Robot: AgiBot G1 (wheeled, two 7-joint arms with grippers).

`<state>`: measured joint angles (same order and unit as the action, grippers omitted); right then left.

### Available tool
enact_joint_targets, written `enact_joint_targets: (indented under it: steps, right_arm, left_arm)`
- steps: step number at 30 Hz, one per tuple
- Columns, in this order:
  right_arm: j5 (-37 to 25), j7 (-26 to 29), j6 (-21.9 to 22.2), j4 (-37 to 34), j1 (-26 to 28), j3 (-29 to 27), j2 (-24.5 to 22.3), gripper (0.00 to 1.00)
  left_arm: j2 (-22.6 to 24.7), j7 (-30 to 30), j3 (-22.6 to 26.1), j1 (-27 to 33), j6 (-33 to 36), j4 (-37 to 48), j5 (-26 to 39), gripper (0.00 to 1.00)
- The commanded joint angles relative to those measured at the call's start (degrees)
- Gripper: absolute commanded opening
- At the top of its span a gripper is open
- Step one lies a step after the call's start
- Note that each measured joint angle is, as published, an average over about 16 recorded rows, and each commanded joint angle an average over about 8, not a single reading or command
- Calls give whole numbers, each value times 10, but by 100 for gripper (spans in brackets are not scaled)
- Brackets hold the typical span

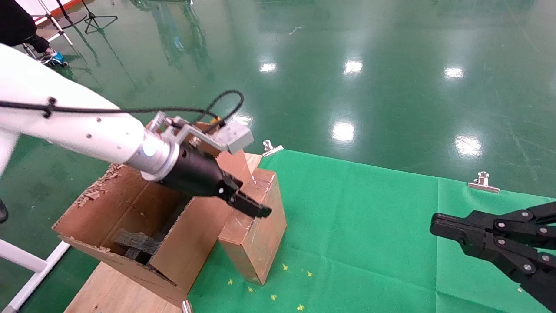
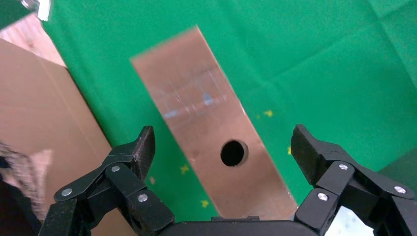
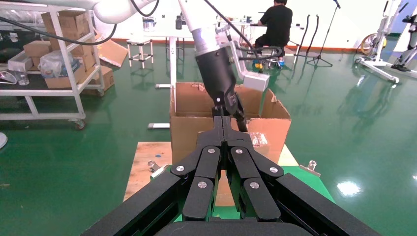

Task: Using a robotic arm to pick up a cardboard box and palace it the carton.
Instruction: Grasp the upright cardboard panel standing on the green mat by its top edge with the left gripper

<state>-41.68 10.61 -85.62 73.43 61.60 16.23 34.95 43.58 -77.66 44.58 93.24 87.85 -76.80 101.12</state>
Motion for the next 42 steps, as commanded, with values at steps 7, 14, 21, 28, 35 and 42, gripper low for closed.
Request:
enact_joint_targets:
  steps: [7,14,21,28,35,42]
  right_arm:
    - [0,0,0,0,0,0,0,41]
    - [0,0,0,0,0,0,0,100]
    - [0,0,0,0,0,0,0,100]
    - [0,0,0,0,0,0,0,100]
    - [0,0,0,0,0,0,0,100]
    - [0,0,0,0,0,0,0,100]
  left_arm:
    - [4,-5,18,-9,-5,0,6,100]
    - [5,-5,22,-8,-5,1,7,26]
    - [4,-5,20,-9,-4,1,6,0]
    - [4,-5,19,-9,-4,1,5,0]
    - [4,-5,19,-9,-4,1,5,0]
    - [4,-4,18,-9,-5,2,4,0]
